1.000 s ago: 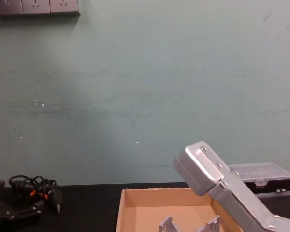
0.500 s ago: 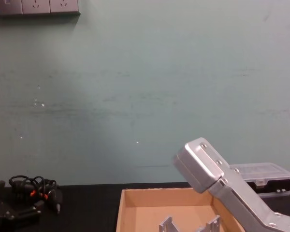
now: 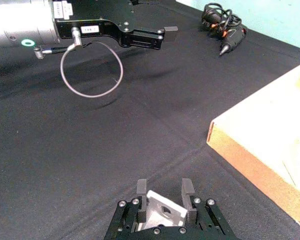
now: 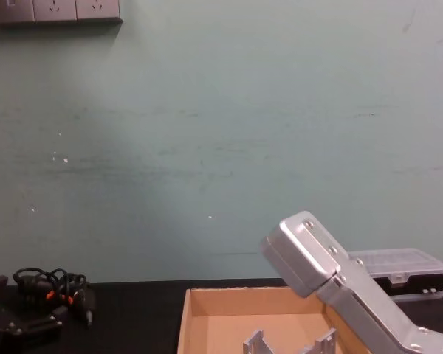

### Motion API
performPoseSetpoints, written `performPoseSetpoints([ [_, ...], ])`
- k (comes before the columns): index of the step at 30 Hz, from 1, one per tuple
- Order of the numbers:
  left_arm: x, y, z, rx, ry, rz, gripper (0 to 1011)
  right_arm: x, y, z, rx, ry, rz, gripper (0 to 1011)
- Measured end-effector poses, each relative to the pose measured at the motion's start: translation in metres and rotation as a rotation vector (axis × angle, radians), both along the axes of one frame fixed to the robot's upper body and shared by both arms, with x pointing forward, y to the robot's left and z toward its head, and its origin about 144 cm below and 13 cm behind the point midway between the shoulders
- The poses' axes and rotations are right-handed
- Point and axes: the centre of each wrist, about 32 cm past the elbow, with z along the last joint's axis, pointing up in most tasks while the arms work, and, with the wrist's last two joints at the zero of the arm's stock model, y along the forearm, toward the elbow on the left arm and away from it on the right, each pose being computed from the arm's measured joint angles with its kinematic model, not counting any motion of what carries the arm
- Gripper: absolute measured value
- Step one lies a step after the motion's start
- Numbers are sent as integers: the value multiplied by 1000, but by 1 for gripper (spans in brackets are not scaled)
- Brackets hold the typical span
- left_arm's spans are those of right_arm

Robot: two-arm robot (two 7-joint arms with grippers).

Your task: Use one hand to pick up the angle iron from the table and place it into the box.

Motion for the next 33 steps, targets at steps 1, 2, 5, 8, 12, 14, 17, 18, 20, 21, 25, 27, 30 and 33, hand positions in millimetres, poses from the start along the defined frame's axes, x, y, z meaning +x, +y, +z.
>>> performPoseSetpoints([
  [1, 0, 0, 0, 0, 0, 0, 1000, 0, 0, 0, 1, -1, 0, 422],
  [2, 0, 0, 0, 0, 0, 0, 1000, -1, 0, 0, 2, -2, 0, 422],
  [5, 0, 0, 0, 0, 0, 0, 1000, -2, -1, 3, 10, -11, -1, 422],
  [8, 0, 0, 0, 0, 0, 0, 1000, -4, -3, 9, 25, -29, -6, 422],
  [12, 0, 0, 0, 0, 0, 0, 1000, -6, -8, 19, 49, -62, -19, 422],
  [14, 0, 0, 0, 0, 0, 0, 1000, -8, -12, 26, 64, -86, -31, 422],
  [17, 0, 0, 0, 0, 0, 0, 1000, -10, -18, 34, 75, -114, -44, 421],
  [18, 0, 0, 0, 0, 0, 0, 1000, -11, -20, 37, 78, -126, -49, 421],
  [20, 0, 0, 0, 0, 0, 0, 1000, -12, -26, 44, 78, -160, -62, 421],
  [21, 0, 0, 0, 0, 0, 0, 1000, -12, -30, 47, 78, -179, -72, 422],
  [25, 0, 0, 0, 0, 0, 0, 1000, -11, -41, 56, 68, -235, -109, 422],
  [27, 0, 0, 0, 0, 0, 0, 1000, -10, -44, 59, 64, -257, -122, 422],
  [30, 0, 0, 0, 0, 0, 0, 1000, -6, -50, 65, 57, -298, -149, 421],
  [33, 0, 0, 0, 0, 0, 0, 1000, 0, -53, 68, 52, -321, -169, 421],
])
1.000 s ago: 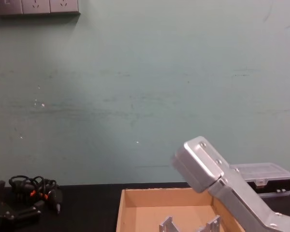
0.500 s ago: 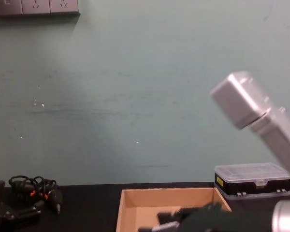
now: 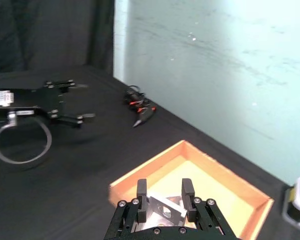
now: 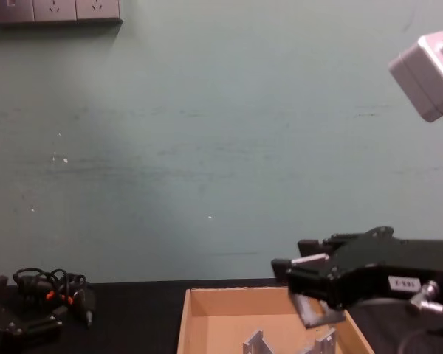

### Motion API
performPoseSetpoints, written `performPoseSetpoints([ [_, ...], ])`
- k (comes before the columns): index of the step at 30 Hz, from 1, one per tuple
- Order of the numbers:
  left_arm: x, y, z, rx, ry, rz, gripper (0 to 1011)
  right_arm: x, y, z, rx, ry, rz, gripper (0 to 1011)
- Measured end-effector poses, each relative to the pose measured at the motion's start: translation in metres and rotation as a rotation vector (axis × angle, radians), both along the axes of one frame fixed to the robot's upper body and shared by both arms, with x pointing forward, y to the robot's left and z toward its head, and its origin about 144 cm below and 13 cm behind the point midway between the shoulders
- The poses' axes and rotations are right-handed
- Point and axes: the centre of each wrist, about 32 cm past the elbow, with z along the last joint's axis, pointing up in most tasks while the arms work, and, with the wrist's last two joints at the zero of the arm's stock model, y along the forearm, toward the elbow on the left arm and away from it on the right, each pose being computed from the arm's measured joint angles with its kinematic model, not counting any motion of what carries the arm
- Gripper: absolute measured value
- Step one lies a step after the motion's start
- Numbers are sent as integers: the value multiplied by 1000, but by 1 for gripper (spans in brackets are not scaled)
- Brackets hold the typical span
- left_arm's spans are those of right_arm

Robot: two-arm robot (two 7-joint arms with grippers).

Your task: Use one hand to pick up the angle iron from the table and place it into the box.

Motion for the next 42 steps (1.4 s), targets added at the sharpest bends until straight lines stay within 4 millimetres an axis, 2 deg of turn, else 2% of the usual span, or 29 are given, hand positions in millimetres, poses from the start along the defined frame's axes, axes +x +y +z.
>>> performPoseSetpoints([
  [9, 0, 0, 0, 0, 0, 0, 1000, 29, -3, 0, -44, -28, -56, 421],
  [18, 0, 0, 0, 0, 0, 0, 1000, 71, 0, -11, -30, 18, -87, 421],
  [26, 0, 0, 0, 0, 0, 0, 1000, 99, 5, -22, -41, 46, -95, 421],
  [35, 0, 0, 0, 0, 0, 0, 1000, 122, 9, -40, -41, 89, -115, 422],
  [42, 0, 0, 0, 0, 0, 0, 1000, 131, 14, -42, -34, 102, -114, 421],
])
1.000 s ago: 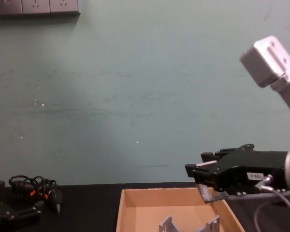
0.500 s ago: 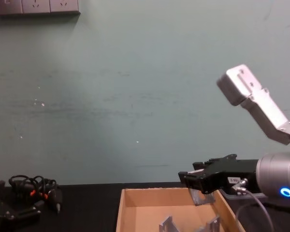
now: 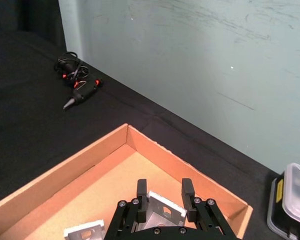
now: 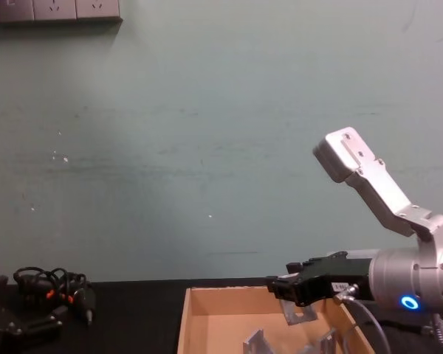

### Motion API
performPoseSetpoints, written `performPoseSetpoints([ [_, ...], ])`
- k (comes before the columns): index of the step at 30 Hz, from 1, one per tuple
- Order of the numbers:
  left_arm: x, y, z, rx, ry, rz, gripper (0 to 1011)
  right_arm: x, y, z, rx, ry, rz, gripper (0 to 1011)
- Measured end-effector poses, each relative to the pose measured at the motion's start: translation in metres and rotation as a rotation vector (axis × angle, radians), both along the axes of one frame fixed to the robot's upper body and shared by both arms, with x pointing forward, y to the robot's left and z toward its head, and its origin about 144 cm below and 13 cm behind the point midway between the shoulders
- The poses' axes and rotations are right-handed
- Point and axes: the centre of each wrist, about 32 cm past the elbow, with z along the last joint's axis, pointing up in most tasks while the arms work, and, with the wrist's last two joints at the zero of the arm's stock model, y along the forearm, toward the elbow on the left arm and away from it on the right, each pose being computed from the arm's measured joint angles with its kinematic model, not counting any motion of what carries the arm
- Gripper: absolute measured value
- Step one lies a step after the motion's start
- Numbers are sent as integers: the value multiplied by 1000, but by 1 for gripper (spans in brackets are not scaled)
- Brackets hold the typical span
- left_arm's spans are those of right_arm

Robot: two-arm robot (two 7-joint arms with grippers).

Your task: Use one hand to pick up the angle iron from the table and place it into the box.

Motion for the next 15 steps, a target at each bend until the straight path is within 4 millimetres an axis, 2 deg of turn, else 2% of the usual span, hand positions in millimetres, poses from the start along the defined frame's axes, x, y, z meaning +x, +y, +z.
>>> performPoseSetpoints([
  [15, 0, 0, 0, 0, 0, 0, 1000, 19, 9, -5, 5, 39, -5, 422],
])
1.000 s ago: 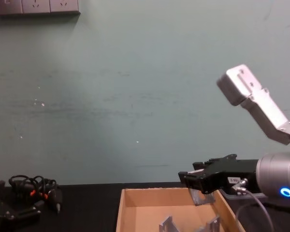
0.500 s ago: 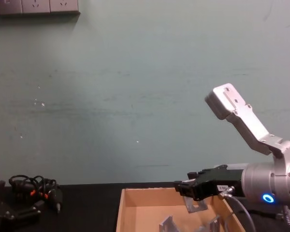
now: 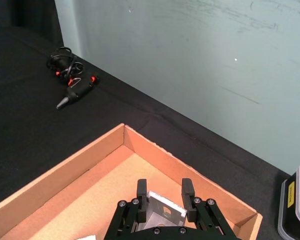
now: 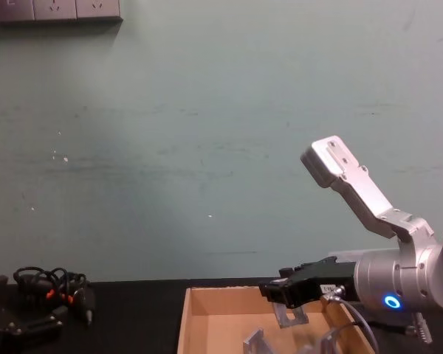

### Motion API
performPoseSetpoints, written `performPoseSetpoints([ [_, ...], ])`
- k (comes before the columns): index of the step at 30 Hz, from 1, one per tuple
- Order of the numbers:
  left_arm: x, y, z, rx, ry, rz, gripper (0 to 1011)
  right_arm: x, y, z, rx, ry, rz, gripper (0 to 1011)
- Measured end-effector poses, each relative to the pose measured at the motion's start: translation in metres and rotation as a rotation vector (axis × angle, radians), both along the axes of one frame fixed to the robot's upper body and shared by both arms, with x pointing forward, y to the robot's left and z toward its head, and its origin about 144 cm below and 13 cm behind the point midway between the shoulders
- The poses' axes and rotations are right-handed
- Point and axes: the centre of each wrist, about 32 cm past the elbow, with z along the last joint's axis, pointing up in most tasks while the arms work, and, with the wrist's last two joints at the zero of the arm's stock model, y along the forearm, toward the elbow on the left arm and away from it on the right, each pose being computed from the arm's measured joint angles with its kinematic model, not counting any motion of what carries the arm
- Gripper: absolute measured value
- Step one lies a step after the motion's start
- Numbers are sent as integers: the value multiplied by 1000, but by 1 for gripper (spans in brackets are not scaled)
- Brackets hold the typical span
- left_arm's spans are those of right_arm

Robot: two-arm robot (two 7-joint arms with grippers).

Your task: Use one hand to pick up the angle iron from the table and place it into the box.

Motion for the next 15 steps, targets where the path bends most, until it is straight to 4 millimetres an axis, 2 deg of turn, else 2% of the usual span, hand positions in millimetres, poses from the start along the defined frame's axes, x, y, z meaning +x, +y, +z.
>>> performPoseSetpoints([
  [15, 0, 0, 0, 0, 0, 0, 1000, 3, 3, -7, -8, 31, 6, 421],
])
